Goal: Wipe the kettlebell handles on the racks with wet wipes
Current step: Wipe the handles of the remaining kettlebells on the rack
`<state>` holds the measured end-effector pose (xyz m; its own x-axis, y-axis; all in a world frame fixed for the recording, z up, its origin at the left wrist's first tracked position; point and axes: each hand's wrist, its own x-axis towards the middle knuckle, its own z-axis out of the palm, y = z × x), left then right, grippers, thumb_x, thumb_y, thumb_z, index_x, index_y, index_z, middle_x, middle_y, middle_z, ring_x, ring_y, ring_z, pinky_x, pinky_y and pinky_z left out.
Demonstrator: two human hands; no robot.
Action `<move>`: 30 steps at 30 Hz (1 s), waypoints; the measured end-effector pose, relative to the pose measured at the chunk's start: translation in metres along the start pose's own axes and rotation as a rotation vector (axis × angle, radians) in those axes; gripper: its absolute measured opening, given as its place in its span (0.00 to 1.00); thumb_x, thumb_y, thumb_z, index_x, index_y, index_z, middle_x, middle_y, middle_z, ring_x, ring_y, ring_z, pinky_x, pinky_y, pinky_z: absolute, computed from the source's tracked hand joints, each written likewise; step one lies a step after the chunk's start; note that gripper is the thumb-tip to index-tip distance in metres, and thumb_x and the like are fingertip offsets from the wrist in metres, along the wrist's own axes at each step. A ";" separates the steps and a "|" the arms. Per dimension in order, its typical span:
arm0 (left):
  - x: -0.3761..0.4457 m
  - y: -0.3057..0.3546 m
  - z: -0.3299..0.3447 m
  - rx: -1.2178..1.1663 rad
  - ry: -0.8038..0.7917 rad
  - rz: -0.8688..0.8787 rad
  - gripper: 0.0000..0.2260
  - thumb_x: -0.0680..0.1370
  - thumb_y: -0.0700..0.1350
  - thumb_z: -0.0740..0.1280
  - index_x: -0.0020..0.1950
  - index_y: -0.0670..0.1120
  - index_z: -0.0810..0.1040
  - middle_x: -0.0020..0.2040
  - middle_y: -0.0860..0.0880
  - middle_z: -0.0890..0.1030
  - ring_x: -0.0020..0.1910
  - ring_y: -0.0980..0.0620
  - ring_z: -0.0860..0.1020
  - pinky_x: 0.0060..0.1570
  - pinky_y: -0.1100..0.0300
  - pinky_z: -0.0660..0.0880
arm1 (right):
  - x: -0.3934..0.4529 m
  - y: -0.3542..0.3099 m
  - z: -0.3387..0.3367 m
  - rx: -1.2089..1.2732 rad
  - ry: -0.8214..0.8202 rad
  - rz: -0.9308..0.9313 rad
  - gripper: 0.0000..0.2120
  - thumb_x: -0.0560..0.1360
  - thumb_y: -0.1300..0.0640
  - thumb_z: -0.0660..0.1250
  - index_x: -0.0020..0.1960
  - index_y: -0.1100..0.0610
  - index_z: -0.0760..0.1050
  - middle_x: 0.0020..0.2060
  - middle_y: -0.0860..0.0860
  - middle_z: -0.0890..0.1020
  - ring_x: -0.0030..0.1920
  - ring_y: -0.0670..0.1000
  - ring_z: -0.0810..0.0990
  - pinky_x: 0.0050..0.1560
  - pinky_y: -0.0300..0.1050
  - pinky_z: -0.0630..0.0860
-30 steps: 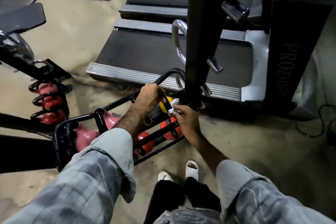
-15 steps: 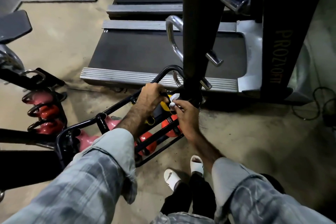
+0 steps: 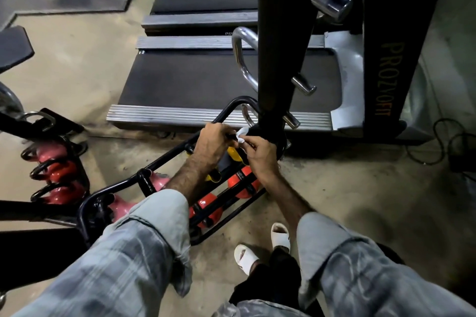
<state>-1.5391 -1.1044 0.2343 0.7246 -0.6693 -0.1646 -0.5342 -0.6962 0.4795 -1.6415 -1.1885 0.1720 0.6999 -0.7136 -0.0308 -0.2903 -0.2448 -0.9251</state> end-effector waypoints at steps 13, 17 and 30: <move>0.012 -0.014 0.004 0.092 0.062 0.048 0.04 0.69 0.44 0.70 0.41 0.48 0.84 0.35 0.45 0.83 0.40 0.39 0.79 0.36 0.57 0.72 | 0.006 -0.006 0.005 -0.054 0.014 -0.054 0.08 0.73 0.63 0.71 0.52 0.60 0.84 0.49 0.53 0.86 0.49 0.44 0.81 0.49 0.22 0.68; 0.014 -0.013 0.004 0.108 0.084 0.044 0.08 0.71 0.50 0.70 0.37 0.46 0.82 0.32 0.43 0.81 0.37 0.38 0.78 0.35 0.55 0.72 | 0.012 -0.013 0.001 -0.071 -0.034 -0.110 0.09 0.73 0.64 0.71 0.52 0.60 0.84 0.49 0.53 0.85 0.50 0.47 0.81 0.52 0.28 0.72; 0.020 -0.022 0.004 -0.007 0.030 -0.008 0.06 0.66 0.43 0.73 0.41 0.50 0.85 0.34 0.49 0.84 0.39 0.50 0.82 0.40 0.60 0.78 | -0.016 0.007 -0.009 -0.439 -0.196 -0.477 0.10 0.74 0.58 0.67 0.55 0.55 0.80 0.52 0.54 0.73 0.48 0.50 0.74 0.46 0.45 0.77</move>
<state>-1.5145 -1.1036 0.2168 0.7417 -0.6555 -0.1421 -0.5254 -0.6995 0.4844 -1.6604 -1.1849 0.1693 0.9103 -0.3394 0.2369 -0.1291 -0.7767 -0.6164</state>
